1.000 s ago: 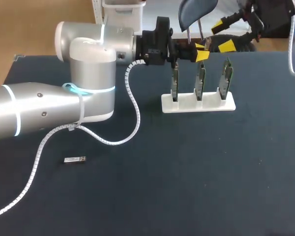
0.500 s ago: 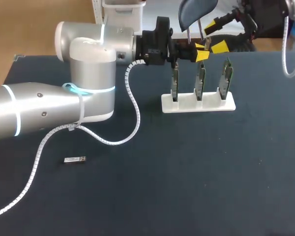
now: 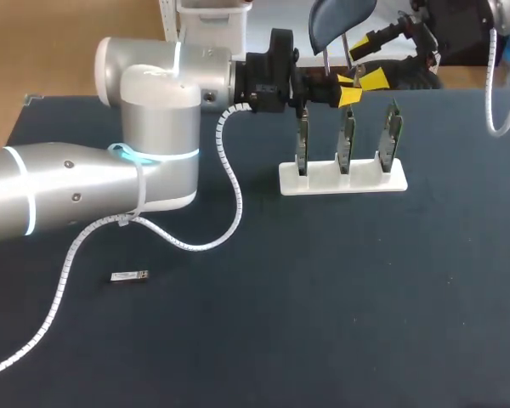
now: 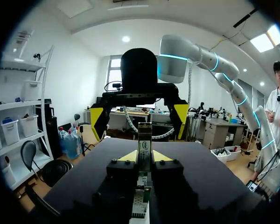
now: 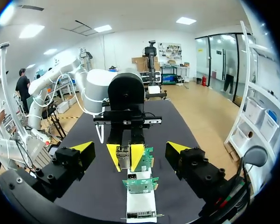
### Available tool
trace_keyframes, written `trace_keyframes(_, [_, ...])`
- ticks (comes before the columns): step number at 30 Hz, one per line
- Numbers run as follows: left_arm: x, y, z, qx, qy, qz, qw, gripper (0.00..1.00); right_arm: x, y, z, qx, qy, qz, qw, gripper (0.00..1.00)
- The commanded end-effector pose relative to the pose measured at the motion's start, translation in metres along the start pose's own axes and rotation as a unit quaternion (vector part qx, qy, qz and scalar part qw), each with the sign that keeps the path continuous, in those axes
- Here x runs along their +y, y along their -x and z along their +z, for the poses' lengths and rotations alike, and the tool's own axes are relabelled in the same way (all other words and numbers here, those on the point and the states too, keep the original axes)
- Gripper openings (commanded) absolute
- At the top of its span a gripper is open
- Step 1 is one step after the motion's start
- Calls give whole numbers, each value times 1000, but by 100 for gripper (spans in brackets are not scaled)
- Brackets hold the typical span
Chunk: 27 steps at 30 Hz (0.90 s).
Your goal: Pick up the optical module with the left hand, and insert it into the network port with the right hand.
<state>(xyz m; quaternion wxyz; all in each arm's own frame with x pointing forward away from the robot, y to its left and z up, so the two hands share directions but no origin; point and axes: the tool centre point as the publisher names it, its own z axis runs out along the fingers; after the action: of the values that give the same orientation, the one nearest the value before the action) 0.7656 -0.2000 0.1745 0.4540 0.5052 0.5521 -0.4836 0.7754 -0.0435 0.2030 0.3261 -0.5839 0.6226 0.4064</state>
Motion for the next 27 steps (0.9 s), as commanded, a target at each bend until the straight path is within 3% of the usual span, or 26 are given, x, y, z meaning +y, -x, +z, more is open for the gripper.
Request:
trace_keyframes(1, [1,0,1,1,0,0,1000,0,2,0,2,2,-7,4,1000,100])
trace_keyframes(14, [1,0,1,1,0,0,1000,0,-1,-1,3,2,-12,7,1000,100])
trace_keyframes(15, [1,0,1,1,0,0,1000,0,-1,-1,3,2,-13,7,1000,34])
trace_keyframes(16, [1,0,1,1,0,0,1000,0,-1,-1,2,2,-13,6,1000,0])
trace_keyframes(27, [1,0,1,1,0,0,1000,0,-2,-1,3,1,-15,6,1000,0])
